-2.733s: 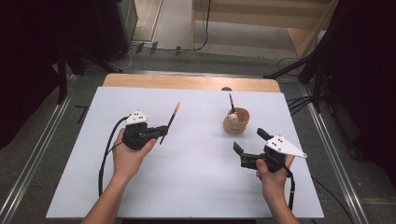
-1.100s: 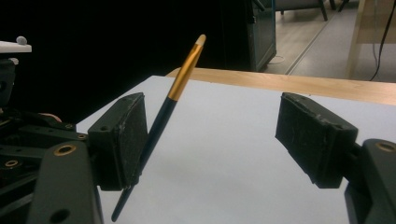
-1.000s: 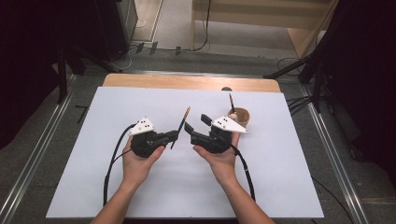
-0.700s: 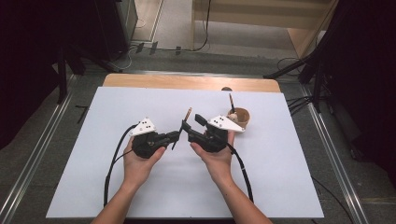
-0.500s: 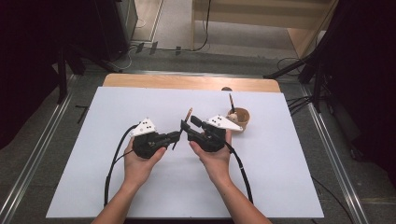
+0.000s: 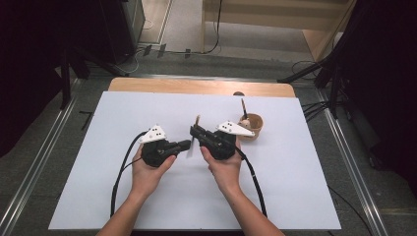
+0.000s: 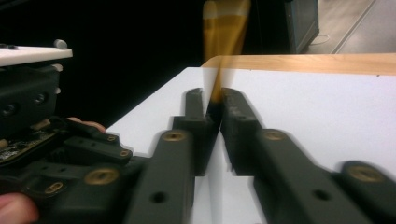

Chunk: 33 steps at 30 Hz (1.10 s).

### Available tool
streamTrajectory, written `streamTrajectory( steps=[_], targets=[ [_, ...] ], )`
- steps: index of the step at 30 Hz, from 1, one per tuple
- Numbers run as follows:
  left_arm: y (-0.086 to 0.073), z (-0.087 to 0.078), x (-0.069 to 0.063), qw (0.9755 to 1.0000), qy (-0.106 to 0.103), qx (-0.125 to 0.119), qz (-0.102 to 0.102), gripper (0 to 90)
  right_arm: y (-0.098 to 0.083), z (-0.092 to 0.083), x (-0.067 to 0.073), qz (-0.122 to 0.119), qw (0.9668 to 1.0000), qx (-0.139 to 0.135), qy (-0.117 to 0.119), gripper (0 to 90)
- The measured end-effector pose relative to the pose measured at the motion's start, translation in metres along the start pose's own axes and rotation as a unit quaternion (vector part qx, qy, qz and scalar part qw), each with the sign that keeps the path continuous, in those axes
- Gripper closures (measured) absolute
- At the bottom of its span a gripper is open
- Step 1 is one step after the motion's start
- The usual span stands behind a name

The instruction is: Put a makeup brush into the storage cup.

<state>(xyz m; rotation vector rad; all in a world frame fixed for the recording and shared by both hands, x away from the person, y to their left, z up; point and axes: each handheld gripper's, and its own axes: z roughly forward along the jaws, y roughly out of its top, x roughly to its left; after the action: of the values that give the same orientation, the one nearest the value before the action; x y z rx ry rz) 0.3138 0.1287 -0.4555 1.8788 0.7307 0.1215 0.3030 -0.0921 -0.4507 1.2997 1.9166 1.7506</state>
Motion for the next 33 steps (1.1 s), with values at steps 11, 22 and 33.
streamTrajectory(
  steps=[11, 22, 33],
  targets=[
    [-0.003, -0.012, 0.002, 0.9998, -0.006, -0.018, 0.005, 45.2, 0.003, -0.007, 0.002, -0.033, 0.9994, -0.009, 0.004, 83.8],
    [-0.018, -0.039, 0.015, 0.9976, 0.000, -0.069, -0.004, 4.8, 0.005, -0.016, -0.005, -0.043, 0.9989, -0.015, -0.009, 83.8],
    [-0.034, -0.066, 0.022, 0.9947, 0.025, -0.100, 0.008, 0.0, 0.006, -0.023, -0.012, -0.053, 0.9983, -0.017, -0.019, 83.8]
  ],
)
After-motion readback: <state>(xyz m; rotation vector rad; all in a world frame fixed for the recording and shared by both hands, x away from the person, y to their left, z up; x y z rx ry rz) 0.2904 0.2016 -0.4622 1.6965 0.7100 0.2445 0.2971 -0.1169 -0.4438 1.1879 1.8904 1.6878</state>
